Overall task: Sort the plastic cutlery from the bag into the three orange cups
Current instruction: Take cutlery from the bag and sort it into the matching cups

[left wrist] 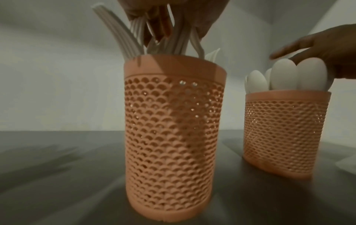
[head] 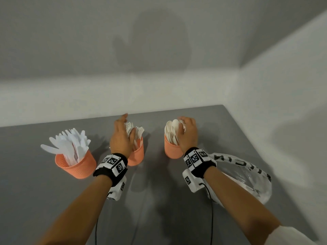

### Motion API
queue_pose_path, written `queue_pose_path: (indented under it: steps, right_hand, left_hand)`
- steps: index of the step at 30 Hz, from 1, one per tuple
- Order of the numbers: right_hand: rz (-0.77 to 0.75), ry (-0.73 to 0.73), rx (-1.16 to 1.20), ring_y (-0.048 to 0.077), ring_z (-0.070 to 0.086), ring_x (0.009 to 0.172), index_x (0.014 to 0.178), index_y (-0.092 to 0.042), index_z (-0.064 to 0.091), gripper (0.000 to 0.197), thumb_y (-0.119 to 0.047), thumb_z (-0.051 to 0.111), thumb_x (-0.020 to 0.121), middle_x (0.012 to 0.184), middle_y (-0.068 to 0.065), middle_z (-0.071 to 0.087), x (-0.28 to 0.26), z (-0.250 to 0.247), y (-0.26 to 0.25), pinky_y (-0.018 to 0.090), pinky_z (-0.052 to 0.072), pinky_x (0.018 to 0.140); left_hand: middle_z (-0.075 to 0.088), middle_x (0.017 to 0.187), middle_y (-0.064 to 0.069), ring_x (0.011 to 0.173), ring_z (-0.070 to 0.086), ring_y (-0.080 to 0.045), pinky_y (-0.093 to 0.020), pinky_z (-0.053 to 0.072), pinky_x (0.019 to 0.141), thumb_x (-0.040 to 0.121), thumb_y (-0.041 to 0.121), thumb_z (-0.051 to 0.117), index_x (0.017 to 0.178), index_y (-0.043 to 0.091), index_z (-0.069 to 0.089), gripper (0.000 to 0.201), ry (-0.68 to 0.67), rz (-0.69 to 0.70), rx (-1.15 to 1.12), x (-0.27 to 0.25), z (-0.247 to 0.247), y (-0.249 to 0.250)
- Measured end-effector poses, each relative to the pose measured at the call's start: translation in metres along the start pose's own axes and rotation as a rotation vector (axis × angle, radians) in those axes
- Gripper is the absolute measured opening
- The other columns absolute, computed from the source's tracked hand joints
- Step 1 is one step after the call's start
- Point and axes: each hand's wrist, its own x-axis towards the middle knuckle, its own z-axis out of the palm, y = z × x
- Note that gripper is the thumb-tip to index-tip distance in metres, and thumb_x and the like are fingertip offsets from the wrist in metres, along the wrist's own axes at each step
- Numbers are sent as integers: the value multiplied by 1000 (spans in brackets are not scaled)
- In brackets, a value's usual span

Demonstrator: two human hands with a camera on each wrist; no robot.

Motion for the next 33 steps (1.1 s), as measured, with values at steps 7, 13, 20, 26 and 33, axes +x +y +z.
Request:
queue_pose_path:
  steps: [7,13,20,26,33]
  right_hand:
    - [-140,-114,-407,32,37,132,118,-9,60,72,-52,14,83,132,15,50,-1,1,-1,41,22,113]
    - [-260,-280,-703,33,16,143,137,-19,45,78,-64,9,83,150,19,30,-3,1,-4,46,1,117]
    - [-90,-456,-880,37,12,143,147,-22,22,61,-54,25,95,153,23,16,-1,-2,-22,55,2,114]
    - [-168,-368,-361,31,46,121,125,-9,55,51,-45,39,92,126,20,52,-10,-33,-36,41,31,102]
    - [13,-533,-133,-4,52,43,75,0,63,23,-15,56,91,62,1,59,-36,-139,-16,8,40,51]
  left_hand:
    - [43,139,-13,99,60,-39,-45,50,71,96,18,38,135,14,46,40,-101,139,186,2,1,-6]
    - [53,131,-19,127,44,-35,-46,37,103,85,64,10,129,2,48,85,-337,196,429,7,12,-3]
    - [13,154,-20,144,9,-33,-46,12,118,90,61,30,147,10,15,78,-466,-56,495,20,13,5]
    - [10,154,-23,144,7,-36,-47,7,118,92,57,27,148,9,13,75,-275,-8,367,13,10,17]
    - [46,129,-13,115,50,-25,-34,43,95,91,23,45,133,9,40,44,-211,275,-230,-37,24,99]
